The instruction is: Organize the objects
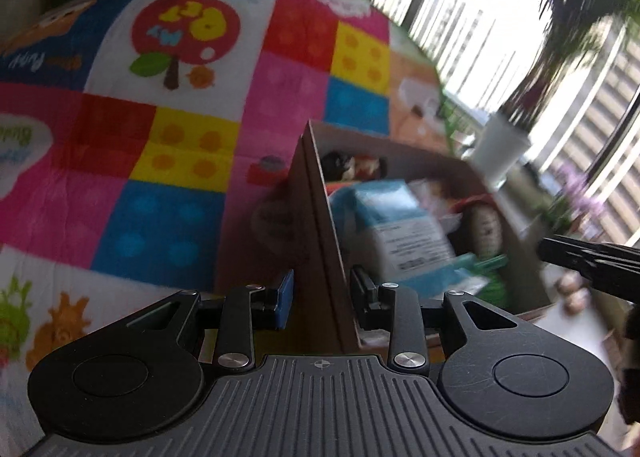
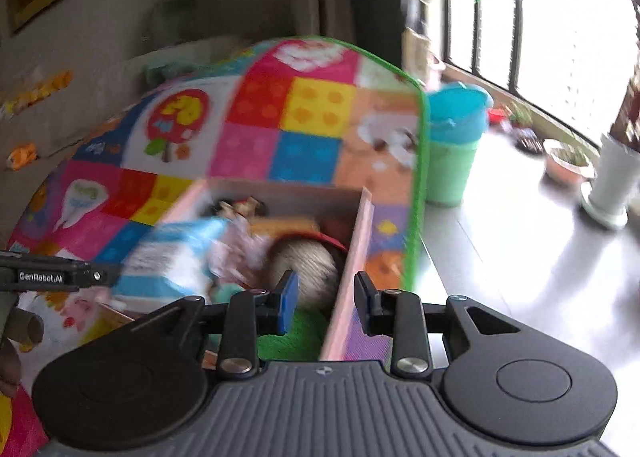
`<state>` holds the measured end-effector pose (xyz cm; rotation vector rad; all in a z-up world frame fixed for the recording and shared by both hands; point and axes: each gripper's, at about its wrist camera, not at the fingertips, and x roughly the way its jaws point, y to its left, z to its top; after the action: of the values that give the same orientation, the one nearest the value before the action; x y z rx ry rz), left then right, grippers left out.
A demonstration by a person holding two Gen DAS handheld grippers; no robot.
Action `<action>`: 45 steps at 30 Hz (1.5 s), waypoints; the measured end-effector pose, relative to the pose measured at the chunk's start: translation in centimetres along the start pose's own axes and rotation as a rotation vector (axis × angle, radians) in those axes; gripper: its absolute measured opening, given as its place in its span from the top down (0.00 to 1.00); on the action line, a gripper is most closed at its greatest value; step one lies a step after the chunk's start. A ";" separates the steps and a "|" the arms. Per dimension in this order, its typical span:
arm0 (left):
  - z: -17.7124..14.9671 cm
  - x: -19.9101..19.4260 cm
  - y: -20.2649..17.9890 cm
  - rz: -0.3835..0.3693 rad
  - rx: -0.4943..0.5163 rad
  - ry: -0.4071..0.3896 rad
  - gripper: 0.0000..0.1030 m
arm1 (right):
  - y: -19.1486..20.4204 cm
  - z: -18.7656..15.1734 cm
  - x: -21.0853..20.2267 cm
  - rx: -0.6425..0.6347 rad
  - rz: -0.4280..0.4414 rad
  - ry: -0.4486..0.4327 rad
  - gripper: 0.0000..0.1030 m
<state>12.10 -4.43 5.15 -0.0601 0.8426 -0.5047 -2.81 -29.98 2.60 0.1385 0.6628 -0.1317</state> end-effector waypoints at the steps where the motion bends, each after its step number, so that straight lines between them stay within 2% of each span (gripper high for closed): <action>1: 0.1 0.6 -0.4 0.027 0.015 0.015 0.67 | -0.6 -0.6 0.5 0.014 -0.011 0.010 0.71; 4: -0.2 1.2 -0.7 0.068 0.021 0.026 0.66 | -2.0 -2.1 1.9 0.075 0.030 0.051 0.71; 7: -0.5 0.8 0.0 0.091 0.002 0.028 0.50 | -2.2 -2.7 2.7 0.121 0.099 0.079 0.71; 8: -0.7 0.6 0.3 0.100 -0.001 0.030 0.44 | -1.7 -2.7 2.8 0.109 0.115 0.078 0.68; 11: -1.6 -0.7 1.9 0.138 0.001 0.009 0.43 | 1.0 -2.2 3.0 0.020 0.070 0.041 0.68; 13: -2.2 -1.2 3.6 0.180 -0.019 -0.011 0.42 | 2.5 -1.4 3.8 0.011 0.111 0.034 0.68; 16: -2.8 -1.0 7.3 0.238 -0.078 -0.041 0.27 | 5.2 0.2 5.5 -0.011 0.156 0.012 0.68; 19: -1.9 -0.7 10.4 0.286 -0.113 -0.071 0.13 | 8.4 1.9 7.7 -0.055 0.140 -0.016 0.68; 21: -1.5 -0.2 12.5 0.291 -0.166 -0.066 0.02 | 10.0 2.8 9.1 -0.074 0.137 -0.021 0.68; 24: -1.8 0.0 14.7 0.219 -0.263 -0.069 0.00 | 11.6 3.8 10.3 -0.091 0.120 -0.023 0.68; 29: -2.4 -0.4 14.7 0.210 -0.247 -0.105 0.00 | 12.6 4.6 11.1 -0.121 0.105 -0.021 0.68; 32: -2.4 -0.5 14.7 0.206 -0.247 -0.110 0.00 | 12.5 4.6 10.0 -0.125 0.104 -0.036 0.68; 34: -2.5 -0.4 14.8 0.203 -0.248 -0.114 0.00 | 12.6 3.9 7.9 -0.146 0.103 -0.086 0.65; 36: -2.5 -0.3 14.8 0.198 -0.248 -0.121 0.00 | 12.6 2.7 5.9 -0.172 0.114 -0.115 0.51; 38: -2.5 -0.3 14.8 0.196 -0.246 -0.125 0.00 | 12.7 1.6 4.6 -0.190 0.126 -0.115 0.46; 44: -2.3 -0.2 14.8 0.214 -0.256 -0.119 0.00 | 14.0 -1.6 4.8 -0.278 0.102 -0.072 0.45; 45: -2.2 -0.2 14.9 0.224 -0.257 -0.121 0.00 | 14.3 -1.9 5.1 -0.284 0.088 -0.073 0.41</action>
<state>16.41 9.06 0.16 -0.2278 0.7801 -0.1785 2.37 -15.98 -0.86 -0.1104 0.5955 0.0421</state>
